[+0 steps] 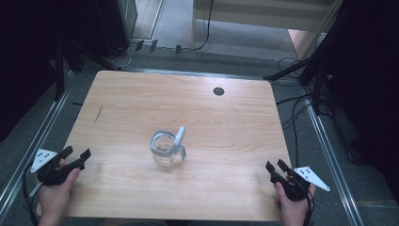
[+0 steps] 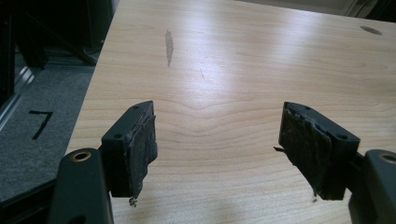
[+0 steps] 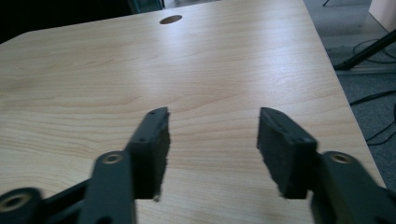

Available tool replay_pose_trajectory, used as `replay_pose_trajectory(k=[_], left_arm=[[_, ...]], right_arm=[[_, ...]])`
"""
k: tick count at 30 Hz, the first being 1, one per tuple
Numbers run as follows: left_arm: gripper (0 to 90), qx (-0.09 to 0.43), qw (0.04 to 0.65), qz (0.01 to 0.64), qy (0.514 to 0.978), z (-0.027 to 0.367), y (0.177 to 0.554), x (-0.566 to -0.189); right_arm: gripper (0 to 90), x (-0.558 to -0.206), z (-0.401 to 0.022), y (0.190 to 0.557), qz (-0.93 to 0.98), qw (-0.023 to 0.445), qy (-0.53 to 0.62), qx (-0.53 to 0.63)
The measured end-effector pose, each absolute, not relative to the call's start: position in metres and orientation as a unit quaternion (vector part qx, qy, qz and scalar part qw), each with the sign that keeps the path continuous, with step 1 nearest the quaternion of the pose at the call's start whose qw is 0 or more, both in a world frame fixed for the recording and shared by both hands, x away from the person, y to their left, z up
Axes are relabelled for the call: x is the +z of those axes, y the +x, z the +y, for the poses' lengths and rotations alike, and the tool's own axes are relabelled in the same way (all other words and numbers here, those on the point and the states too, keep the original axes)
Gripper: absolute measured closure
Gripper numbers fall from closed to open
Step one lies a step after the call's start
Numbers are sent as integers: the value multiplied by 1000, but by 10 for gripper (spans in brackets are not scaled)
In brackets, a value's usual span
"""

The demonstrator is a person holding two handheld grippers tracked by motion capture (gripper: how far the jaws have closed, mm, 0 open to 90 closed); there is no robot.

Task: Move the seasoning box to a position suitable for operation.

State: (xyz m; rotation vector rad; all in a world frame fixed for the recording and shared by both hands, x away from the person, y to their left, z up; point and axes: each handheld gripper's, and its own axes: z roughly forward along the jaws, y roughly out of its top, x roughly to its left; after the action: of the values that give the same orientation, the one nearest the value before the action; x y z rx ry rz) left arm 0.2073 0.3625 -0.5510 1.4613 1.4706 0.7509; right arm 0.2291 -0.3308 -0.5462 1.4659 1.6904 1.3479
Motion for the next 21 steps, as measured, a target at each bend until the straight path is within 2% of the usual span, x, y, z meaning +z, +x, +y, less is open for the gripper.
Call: replay_pose_trajectory(k=[3,4,5,7,8,11,13,14,21], left_arm=[[344,314,440,596,594,359,208,-550],[384,314,440,596,594,359,208,-550],[446,317,430,594,601,356,210,-549],[493,310,433,596,601,354,212,-548],[534,292,454,591,600,349,216,-545],[609,269,477,574,609,336,224,-540],[651,257,488,569,609,331,227,-538],[666,244,499,556,618,319,231,-534],[771,211,516,528,641,281,249,-525]], right_arm=[[615,-545,-325,226,621,261,540,504],[615,-545,-325,226,621,261,540,504],[669,-541,-317,225,623,244,532,519],[701,-538,-311,224,624,246,533,516],[787,-531,-298,224,626,245,533,513],[864,-524,-275,225,637,227,517,525],[877,-523,-265,226,644,222,509,526],[900,-522,-245,228,658,205,495,529],[900,-512,-176,234,696,172,437,542]])
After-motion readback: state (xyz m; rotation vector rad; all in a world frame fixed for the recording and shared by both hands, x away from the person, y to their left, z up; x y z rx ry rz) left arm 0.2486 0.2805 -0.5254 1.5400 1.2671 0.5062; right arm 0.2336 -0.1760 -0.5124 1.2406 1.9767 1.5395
